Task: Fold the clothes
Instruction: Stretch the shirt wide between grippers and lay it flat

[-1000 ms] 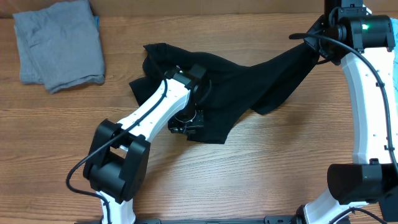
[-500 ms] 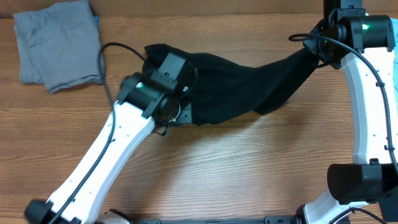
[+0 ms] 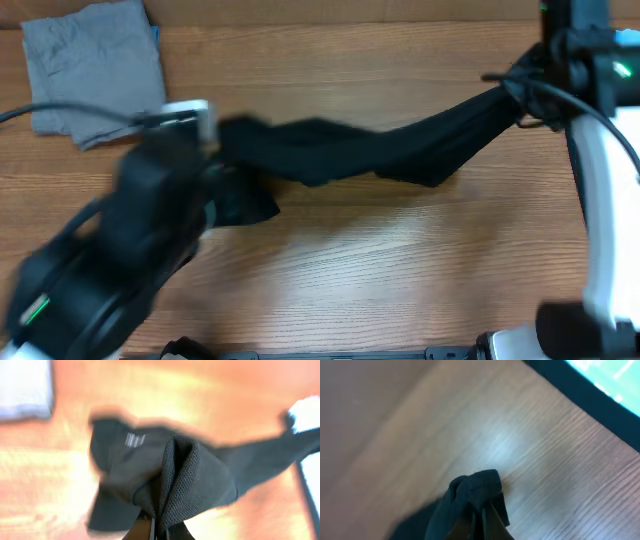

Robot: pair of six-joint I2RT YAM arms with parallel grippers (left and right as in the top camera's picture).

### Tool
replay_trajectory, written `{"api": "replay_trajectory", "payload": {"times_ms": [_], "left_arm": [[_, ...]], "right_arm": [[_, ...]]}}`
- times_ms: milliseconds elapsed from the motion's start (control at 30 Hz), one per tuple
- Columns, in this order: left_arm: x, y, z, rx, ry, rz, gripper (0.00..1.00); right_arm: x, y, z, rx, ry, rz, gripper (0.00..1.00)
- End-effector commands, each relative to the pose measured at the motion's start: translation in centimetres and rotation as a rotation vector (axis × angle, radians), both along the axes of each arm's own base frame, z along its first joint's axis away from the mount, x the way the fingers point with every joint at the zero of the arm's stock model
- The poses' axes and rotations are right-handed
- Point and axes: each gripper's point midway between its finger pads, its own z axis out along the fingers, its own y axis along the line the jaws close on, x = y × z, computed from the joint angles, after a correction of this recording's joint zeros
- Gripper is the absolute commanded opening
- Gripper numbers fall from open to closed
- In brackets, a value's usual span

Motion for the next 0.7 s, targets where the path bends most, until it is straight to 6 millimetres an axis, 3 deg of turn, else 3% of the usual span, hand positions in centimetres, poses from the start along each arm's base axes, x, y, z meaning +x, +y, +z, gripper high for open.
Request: {"api": "replay_trajectory", "payload": {"times_ms": [0, 167, 333, 533, 667], "left_arm": [[-1.7, 2.9, 5.1, -0.017, -0.175, 0.076, 0.04], [-2.6, 4.7, 8.7, -0.034, -0.277, 0.133, 0.04], [-2.0, 6.6, 9.7, 0.009, -0.326, 0.239, 0.04], [-0.1, 6.6, 9.2, 0.094, -0.313, 0.275, 0.04], [-0.2, 6.0, 9.5, 0.076, -0.304, 0.24, 0.04]], "right_arm": [[-3.8, -0.1, 6.1, 0.008, -0.192, 0.006, 0.04], [-7.2, -0.1, 10.5, -0.005, -0.352, 0.036, 0.04], [-9.1, -0.3, 13.2, -0.008, -0.461, 0.03, 0.03], [-8.3, -0.7, 13.9, -0.022, -0.493, 0.012, 0.04], [-8.8, -0.7, 14.0, -0.022, -0.496, 0.012, 0.04]]}}
